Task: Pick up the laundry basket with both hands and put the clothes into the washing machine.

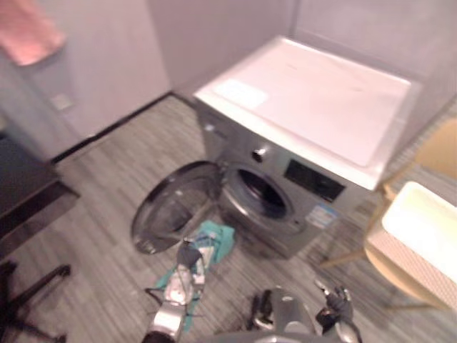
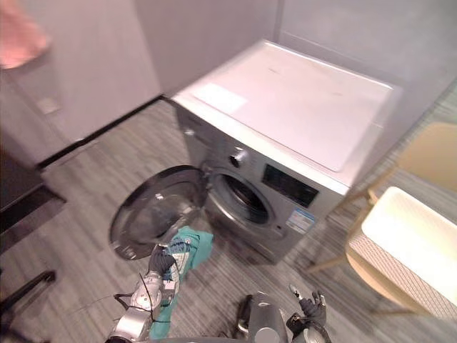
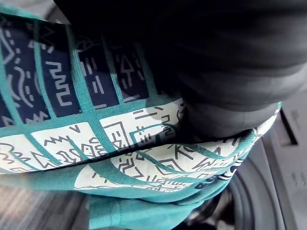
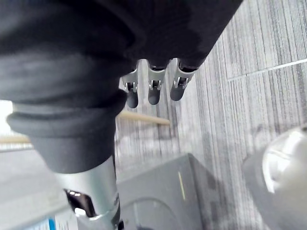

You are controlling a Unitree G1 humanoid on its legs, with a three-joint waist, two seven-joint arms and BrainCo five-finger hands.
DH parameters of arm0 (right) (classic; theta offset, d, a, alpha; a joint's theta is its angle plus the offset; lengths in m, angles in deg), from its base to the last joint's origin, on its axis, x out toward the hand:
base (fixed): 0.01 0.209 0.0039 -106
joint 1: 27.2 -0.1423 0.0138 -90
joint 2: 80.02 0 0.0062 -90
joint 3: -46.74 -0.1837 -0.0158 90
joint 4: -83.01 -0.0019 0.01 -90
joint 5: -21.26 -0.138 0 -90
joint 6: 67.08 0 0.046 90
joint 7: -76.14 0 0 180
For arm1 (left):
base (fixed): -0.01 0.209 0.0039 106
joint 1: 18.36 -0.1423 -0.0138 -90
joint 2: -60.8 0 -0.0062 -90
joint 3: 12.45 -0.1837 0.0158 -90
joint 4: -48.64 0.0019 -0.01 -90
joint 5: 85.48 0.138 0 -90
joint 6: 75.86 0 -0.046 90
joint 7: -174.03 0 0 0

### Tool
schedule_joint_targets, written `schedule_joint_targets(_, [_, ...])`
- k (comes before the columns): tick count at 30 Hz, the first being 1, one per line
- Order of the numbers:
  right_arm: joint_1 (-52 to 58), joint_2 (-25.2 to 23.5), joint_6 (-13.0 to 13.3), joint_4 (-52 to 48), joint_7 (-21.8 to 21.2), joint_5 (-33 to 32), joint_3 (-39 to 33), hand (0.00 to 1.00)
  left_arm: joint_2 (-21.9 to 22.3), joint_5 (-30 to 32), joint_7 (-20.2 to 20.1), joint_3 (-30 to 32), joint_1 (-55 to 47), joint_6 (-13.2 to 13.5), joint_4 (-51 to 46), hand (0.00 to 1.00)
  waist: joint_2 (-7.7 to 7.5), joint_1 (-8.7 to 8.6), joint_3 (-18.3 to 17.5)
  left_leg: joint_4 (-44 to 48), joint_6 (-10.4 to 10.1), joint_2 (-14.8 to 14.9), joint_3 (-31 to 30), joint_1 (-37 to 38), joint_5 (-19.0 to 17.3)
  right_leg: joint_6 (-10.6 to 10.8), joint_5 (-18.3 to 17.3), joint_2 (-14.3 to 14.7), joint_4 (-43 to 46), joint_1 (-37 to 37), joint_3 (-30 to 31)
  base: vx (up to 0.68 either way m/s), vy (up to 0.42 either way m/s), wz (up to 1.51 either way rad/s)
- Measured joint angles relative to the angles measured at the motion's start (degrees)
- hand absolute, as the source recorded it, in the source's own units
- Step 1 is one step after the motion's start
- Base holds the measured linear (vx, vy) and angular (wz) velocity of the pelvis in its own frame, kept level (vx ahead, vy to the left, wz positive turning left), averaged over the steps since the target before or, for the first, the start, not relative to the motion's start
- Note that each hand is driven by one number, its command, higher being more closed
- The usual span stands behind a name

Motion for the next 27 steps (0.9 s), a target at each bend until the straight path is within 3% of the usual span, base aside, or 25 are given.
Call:
schedule_joint_targets(1, [0.16,0.37,-0.07,-0.04,0.06,0.05,0.15,0.0,0.75,0.08,-0.19,0.04,0.51,-0.23,0.72,1.0,1.32,-0.01,0.34,-0.34,-0.5,0.52,0.41,0.85,0.0,-0.84,0.68,1.77,-1.52,0.99,-0.09,0.38,-0.011,-0.75])
schedule_joint_targets(2, [0.66,0.84,-0.06,-2.6,0.11,0.09,0.28,0.0,3.13,0.55,-0.35,-0.19,1.2,-0.34,0.51,1.0,2.85,-0.24,0.59,-0.17,-3.12,1.65,1.89,1.93,1.63,-0.88,-0.28,3.74,-1.46,1.43,1.33,0.32,-0.007,-0.59])
schedule_joint_targets(5, [1.32,0.05,0.08,-7.15,0.11,-0.08,1.17,0.0,5.14,0.69,-0.2,-0.37,1.69,-0.37,0.23,1.0,2.7,-0.1,0.62,5.95,-3.94,3.63,3.22,3.78,2.06,-0.7,-3.33,4.74,0.81,4.24,3.22,0.26,-0.057,-0.43])
schedule_joint_targets(7, [2.31,-0.03,0.25,-9.98,0.33,-0.78,3.04,0.0,5.57,0.55,-0.15,-2.39,2.08,-0.27,-1.34,1.0,2.18,-0.23,0.78,30.47,-3.52,11.25,0.49,-1.11,2.12,1.24,-5.12,5.17,-1.12,10.52,3.49,0.22,-0.106,0.06])
schedule_joint_targets(8, [2.48,0.02,0.27,-10.97,0.36,-0.85,3.59,0.0,5.57,0.56,-0.15,-2.5,1.99,-0.18,-2.42,1.0,2.57,0.14,0.74,38.05,-3.27,13.33,-1.5,-3.95,2.29,1.32,-5.17,5.74,-1.66,11.63,3.98,0.13,-0.065,-0.25])
schedule_joint_targets(9, [2.72,0.58,0.39,-12.68,0.5,-0.8,3.63,0.0,5.59,0.58,-0.12,-2.36,1.92,0.08,-4.02,1.0,2.92,1.92,0.56,49.08,-3.32,15.86,-4.27,-8.39,2.27,1.38,-5.31,6.84,-2.71,12.83,5.34,0.11,-0.012,-0.62])
schedule_joint_targets(11, [2.42,1.33,0.56,-13.42,1.07,-0.65,3.7,0.0,5.77,0.56,0.07,-1.57,1.94,0.42,-4.55,1.0,3.75,3.51,0.05,54.89,-3.44,16.41,-7.25,-13.43,1.89,2.0,-5.78,7.51,-4.24,14.56,7.3,0.11,0.034,-0.6])
schedule_joint_targets(13, [2.38,1.44,0.55,-12.16,1.3,-0.53,3.71,0.0,5.59,0.55,0.54,-1.04,-0.19,0.67,-4.53,1.0,3.2,4.3,0.0,47.54,-0.38,16.45,-7.53,-15.63,0.04,2.85,-5.94,7.63,-5.65,15.92,10.97,0.08,0.073,-0.6])
schedule_joint_targets(15, [0.96,2.01,0.47,-9.42,1.33,-0.14,5.33,0.0,5.53,0.46,1.14,0.23,-2.86,0.65,-4.48,1.0,2.28,4.22,0.01,36.99,0.79,16.52,-10.68,-17.23,-0.69,3.63,-6.33,7.62,-5.58,15.46,15.33,0.11,0.103,-1.04])
schedule_joint_targets(17, [0.25,2.13,0.39,-7.22,1.32,1.07,6.14,0.0,5.24,0.41,1.21,0.68,-5.07,0.64,-4.49,1.0,1.26,4.62,-0.2,23.41,0.06,15.01,-19.17,-17.61,-0.18,4.77,-5.88,7.57,-4.85,13.87,19.32,0.16,0.142,-1.19])
schedule_joint_targets(18, [-0.69,2.5,0.43,-3.76,1.23,2.46,5.69,0.0,5.3,0.36,1.15,0.68,-5.89,0.62,-4.12,1.0,1.01,4.83,-0.5,14.56,-2.37,13.91,-26.6,-16.63,1.28,5.28,-5.79,7.52,-3.95,12.52,21.65,0.16,0.2,-0.98])
schedule_joint_targets(19, [-1.04,2.81,0.32,-2.16,1.24,2.77,5.59,0.0,5.28,0.34,1.16,0.69,-5.92,0.61,-3.81,1.0,1.34,4.92,-0.69,11.85,-3.84,13.58,-28.29,-16.31,2.34,5.58,-5.73,7.52,-3.62,12.14,22.84,0.17,0.231,-1.18])
schedule_joint_targets(20, [-1.53,3.62,-0.12,0.07,1.3,3.55,5.28,0.0,5.28,-0.1,1.09,0.66,-5.85,0.61,-2.83,1.0,1.72,5.07,-0.94,8.29,-6.06,12.94,-28.39,-15.58,4.15,6.73,-5.44,7.37,-3.41,11.67,25.14,0.22,0.368,-1.05])
schedule_joint_targets(21, [-1.15,4.5,-0.36,0.79,1.34,4.14,5.28,0.0,5.27,-0.55,1.08,0.66,-5.81,0.61,-1.69,1.0,2.34,4.99,-1.34,5.15,-6.63,11.63,-26.77,-14.04,6.01,7.89,-5.15,7.02,-3.08,11.55,27.25,0.18,0.349,-0.97])
schedule_joint_targets(22, [-0.83,4.91,-0.35,0.71,1.3,4.49,5.27,0.0,5.28,-0.75,1.01,0.64,-5.9,0.61,-1.42,1.0,2.59,4.7,-1.5,3.72,-6.02,10.75,-25.69,-13.32,7.79,8.62,-5.2,6.84,-2.85,11.49,28.11,0.22,0.473,-0.76])
schedule_joint_targets(23, [-0.64,5.72,-0.36,0.81,1.14,4.75,5.22,0.0,5.05,-1.53,0.76,0.55,-5.94,0.65,-1.4,1.0,4.07,3.96,-2.31,1.93,-5.32,9.21,-22.97,-12.4,9.93,10.36,-5.5,6.62,-2.5,11.23,29.76,0.15,0.356,-0.49])
schedule_joint_targets(25, [-0.64,4.48,-0.64,0.98,0.94,5.57,5.61,0.0,2.56,-1.85,0.17,0.6,-4.89,1.23,-1.9,1.0,1.28,4.15,-3.42,-0.56,-3.86,5.51,-18.78,-10.58,9.91,13.43,-4.04,3.24,-4.21,10.38,33.67,0.13,0.358,-0.59])
schedule_joint_targets(27, [-0.92,3.23,-0.78,0.92,0.71,6.36,6.76,0.0,0.01,-1.84,-0.01,0.63,-3.9,1.34,-1.85,1.0,0.08,4.19,-3.92,-1.44,-3.32,2.39,-15.71,-10.57,9.62,15.87,-0.89,0.63,-8.51,10.46,36.28,0.1,0.359,-0.59])
